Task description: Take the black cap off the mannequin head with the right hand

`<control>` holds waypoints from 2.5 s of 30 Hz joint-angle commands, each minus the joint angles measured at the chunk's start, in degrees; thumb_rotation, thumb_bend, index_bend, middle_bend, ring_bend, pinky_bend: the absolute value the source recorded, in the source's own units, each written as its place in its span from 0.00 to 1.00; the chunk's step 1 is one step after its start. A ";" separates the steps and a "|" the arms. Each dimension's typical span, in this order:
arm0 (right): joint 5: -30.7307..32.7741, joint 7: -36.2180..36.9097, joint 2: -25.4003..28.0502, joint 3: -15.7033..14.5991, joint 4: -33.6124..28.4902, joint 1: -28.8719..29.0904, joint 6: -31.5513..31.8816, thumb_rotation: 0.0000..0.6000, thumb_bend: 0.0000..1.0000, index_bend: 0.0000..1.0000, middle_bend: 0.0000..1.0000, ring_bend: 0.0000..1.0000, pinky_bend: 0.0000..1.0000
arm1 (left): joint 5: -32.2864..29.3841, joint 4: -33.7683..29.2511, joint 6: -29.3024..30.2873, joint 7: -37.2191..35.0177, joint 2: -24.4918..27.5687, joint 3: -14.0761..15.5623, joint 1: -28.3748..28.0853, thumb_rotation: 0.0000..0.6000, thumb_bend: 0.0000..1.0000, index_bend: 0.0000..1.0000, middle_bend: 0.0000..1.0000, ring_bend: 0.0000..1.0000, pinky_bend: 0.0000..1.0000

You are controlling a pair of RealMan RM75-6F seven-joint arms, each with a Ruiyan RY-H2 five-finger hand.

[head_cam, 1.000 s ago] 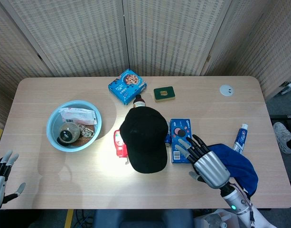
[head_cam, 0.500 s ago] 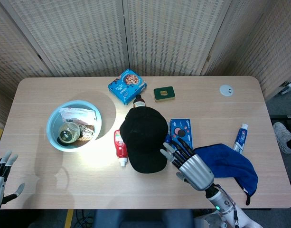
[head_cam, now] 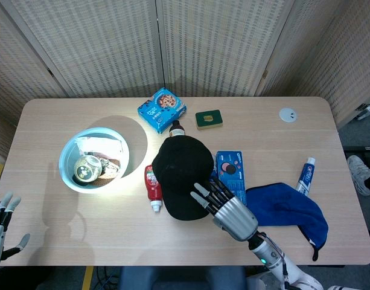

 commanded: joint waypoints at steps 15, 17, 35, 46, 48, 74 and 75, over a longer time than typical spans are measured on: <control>-3.14 0.86 -6.89 0.55 9.10 4.40 2.03 1.00 0.00 0.00 0.00 0.00 0.00 | -0.36 0.74 -0.72 -0.70 -0.25 -0.07 -0.22 1.00 0.25 0.02 0.00 0.07 0.01; -3.28 1.20 -7.47 0.70 10.11 4.82 2.42 1.00 0.00 0.00 0.00 0.00 0.00 | -0.38 0.86 -0.63 -0.82 -0.22 -0.09 -0.16 1.00 0.25 0.02 0.00 0.07 0.01; -3.35 3.44 -10.97 1.99 15.77 9.19 4.34 1.00 0.14 0.00 0.00 0.00 0.00 | -0.79 1.49 -0.83 -1.98 -0.07 -0.18 -0.06 1.00 0.25 0.02 0.00 0.07 0.01; -3.86 3.61 -10.27 2.16 15.26 10.68 6.08 1.00 0.21 0.04 0.01 0.00 0.00 | -0.84 1.76 -1.34 -2.06 -0.22 -0.25 -0.35 1.00 0.25 0.02 0.00 0.07 0.01; -3.81 3.67 -9.99 2.20 14.99 10.97 6.13 1.00 0.21 0.08 0.01 0.00 0.00 | -1.00 1.78 -1.55 -1.99 -0.23 -0.24 -0.40 1.00 0.25 0.02 0.00 0.07 0.01; -3.57 4.28 -8.63 3.46 12.70 13.81 7.58 1.00 0.46 0.66 0.23 0.00 0.00 | -1.41 1.77 -2.04 -1.87 -0.06 -0.18 -0.45 1.00 0.25 0.02 0.00 0.07 0.01; -3.48 4.28 -8.65 3.53 12.79 13.91 7.61 1.00 0.46 0.67 0.23 0.00 0.00 | -1.47 1.84 -2.07 -1.92 -0.08 -0.19 -0.45 1.00 0.25 0.02 0.00 0.07 0.01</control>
